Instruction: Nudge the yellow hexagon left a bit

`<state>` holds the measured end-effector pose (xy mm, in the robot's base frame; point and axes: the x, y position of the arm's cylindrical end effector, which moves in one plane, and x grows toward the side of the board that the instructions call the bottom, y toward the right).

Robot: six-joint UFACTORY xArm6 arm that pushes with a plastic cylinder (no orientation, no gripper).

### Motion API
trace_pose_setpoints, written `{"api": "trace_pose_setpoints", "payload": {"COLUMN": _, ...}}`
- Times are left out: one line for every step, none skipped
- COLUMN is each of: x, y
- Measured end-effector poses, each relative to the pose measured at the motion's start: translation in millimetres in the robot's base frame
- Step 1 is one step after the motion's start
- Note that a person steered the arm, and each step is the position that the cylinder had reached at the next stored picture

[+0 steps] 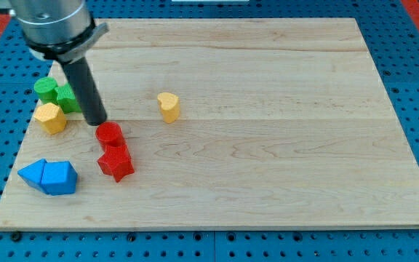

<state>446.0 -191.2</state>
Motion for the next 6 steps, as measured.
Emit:
{"api": "trace_pose_setpoints", "payload": {"x": -10, "y": -34}}
{"api": "trace_pose_setpoints", "payload": {"x": 10, "y": -36}}
{"api": "trace_pose_setpoints", "payload": {"x": 12, "y": -47}}
{"api": "trace_pose_setpoints", "payload": {"x": 13, "y": -34}}
{"api": "trace_pose_setpoints", "payload": {"x": 21, "y": -4}}
{"api": "trace_pose_setpoints", "payload": {"x": 44, "y": -9}}
